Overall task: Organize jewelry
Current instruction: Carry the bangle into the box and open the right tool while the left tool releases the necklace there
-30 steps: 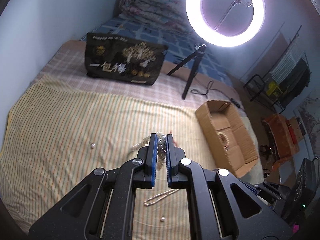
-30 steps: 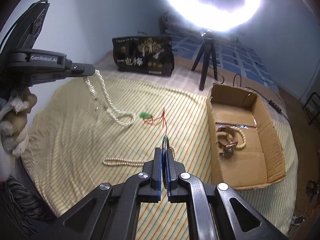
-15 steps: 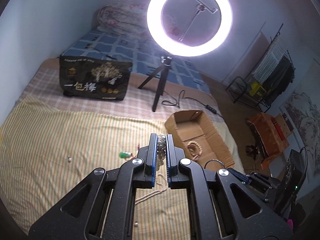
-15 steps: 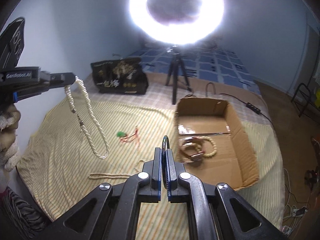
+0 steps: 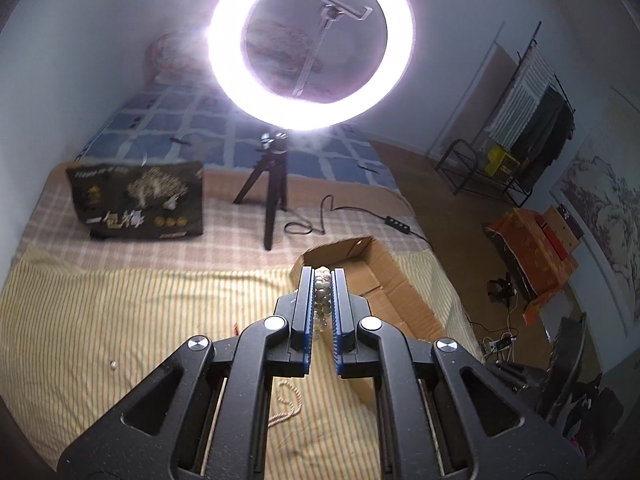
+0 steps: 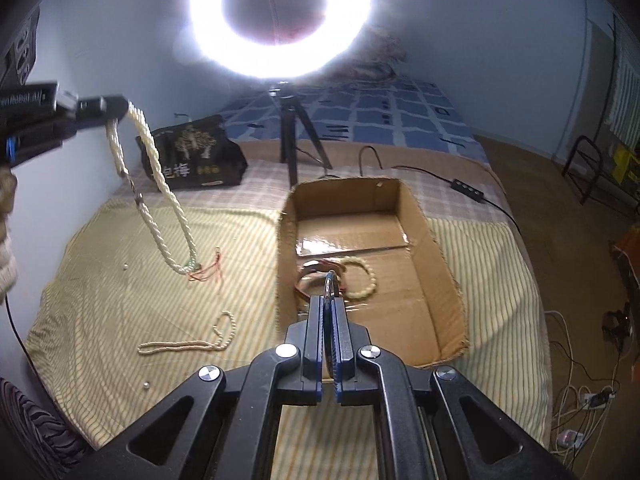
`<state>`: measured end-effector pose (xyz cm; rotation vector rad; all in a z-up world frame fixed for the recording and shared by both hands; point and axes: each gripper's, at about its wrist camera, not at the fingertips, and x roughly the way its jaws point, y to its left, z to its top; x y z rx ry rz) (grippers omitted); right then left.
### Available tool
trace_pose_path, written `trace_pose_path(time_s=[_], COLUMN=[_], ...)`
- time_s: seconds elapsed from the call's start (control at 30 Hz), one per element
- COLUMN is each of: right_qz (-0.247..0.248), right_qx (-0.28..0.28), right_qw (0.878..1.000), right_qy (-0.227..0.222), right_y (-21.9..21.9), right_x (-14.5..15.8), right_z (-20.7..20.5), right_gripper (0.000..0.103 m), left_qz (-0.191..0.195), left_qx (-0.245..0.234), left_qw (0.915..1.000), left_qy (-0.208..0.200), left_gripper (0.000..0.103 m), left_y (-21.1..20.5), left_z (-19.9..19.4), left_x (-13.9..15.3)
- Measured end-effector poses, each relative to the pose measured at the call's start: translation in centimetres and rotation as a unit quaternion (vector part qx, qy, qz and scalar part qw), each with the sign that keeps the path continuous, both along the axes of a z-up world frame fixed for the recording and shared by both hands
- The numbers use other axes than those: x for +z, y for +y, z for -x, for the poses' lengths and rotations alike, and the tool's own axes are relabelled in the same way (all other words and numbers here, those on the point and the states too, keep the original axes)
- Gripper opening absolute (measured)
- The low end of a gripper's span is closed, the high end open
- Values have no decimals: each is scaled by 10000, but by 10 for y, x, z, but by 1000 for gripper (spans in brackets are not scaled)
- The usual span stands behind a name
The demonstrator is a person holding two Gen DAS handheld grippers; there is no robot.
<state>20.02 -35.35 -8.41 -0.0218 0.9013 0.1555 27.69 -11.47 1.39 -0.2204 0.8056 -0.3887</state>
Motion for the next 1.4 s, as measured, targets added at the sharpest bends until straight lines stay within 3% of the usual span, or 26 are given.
trace_pose_path(time_s=[0.53, 1.07, 1.4], right_qz=[-161, -223, -251], right_qx=[-235, -431, -469], right_qw=[9993, 9977, 9967], right_qy=[232, 475, 614], right_y=[-31, -44, -48], right_x=[-19, -40, -55], right_z=[-12, -27, -33], right_gripper=[1, 1, 2], left_qz=[-157, -504, -592], left_qx=[-461, -644, -859], left_qw=[9988, 9961, 9934], left_qy=[-19, 321, 485], left_gripper=[5, 5, 6], left_y=[-83, -147, -169], left_z=[-50, -92, -100], left_x=[14, -50, -72])
